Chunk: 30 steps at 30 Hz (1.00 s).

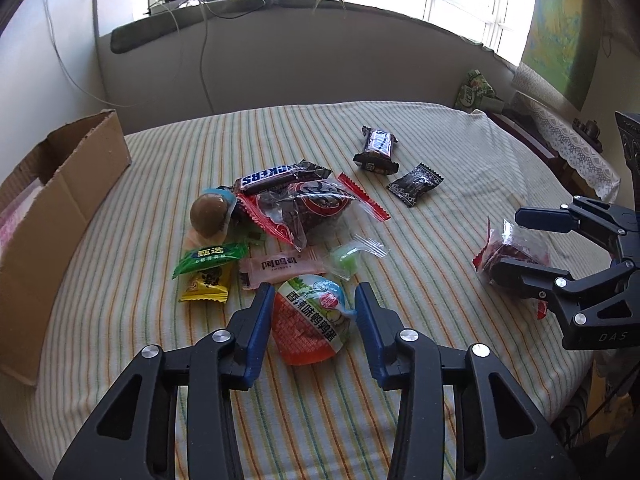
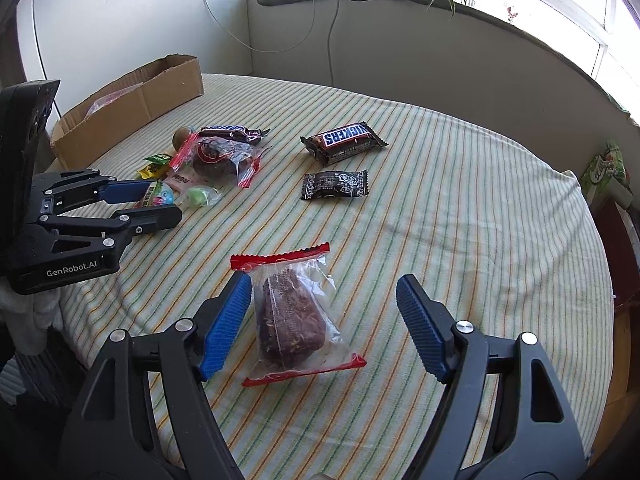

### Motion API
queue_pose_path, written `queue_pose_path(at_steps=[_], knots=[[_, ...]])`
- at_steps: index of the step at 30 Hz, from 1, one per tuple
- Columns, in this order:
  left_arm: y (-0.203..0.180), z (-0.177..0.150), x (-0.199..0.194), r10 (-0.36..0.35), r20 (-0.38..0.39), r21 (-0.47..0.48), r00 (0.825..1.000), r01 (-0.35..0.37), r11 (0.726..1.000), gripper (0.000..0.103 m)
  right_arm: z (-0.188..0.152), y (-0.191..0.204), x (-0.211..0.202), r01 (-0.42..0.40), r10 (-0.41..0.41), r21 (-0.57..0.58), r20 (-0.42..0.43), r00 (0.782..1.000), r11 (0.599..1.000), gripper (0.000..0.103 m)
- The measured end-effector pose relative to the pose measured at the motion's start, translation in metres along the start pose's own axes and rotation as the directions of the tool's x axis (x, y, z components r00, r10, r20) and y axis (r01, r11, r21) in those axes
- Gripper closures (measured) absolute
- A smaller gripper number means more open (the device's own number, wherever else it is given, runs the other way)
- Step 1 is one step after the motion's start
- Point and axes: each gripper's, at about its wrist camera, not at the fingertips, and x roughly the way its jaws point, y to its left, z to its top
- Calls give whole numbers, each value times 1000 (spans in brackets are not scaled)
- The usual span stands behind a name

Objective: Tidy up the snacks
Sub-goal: 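Move the right gripper to the bagged brown pastry and grasp it, then grasp the red egg candy with the left gripper while the right carries the pastry to the box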

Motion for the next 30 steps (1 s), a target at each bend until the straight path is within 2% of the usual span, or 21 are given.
queue_pose_path(at_steps=[2,6,8,17,23,30], knots=[[-1,-1,0,-4,-1,9,1000,4,1000,63,0,-1,2,-3,3,1,-7,1000,1000,29],[-2,-1,0,-11,-3,13,1000,11,1000,65,-3,-2,3,-32,32,10,-24,999,999,60],[-2,-1,-1,-14,1,13,1000,14,1000,67,-4,-2,5,-40,40,12,-34,999,999,65],[8,2,-24,8,54,-11,999,-7,1000,68,10,3,-5,-51,51,7,4,999,999,66],[31,8,-49,49,108,-42,993,-44,998,68,46,29,-12,-68,71,-68,52,996,995,66],[69,13,-71,122,157,-103,980,-106,989,68,92,77,-13,-101,121,-175,109,987,979,66]])
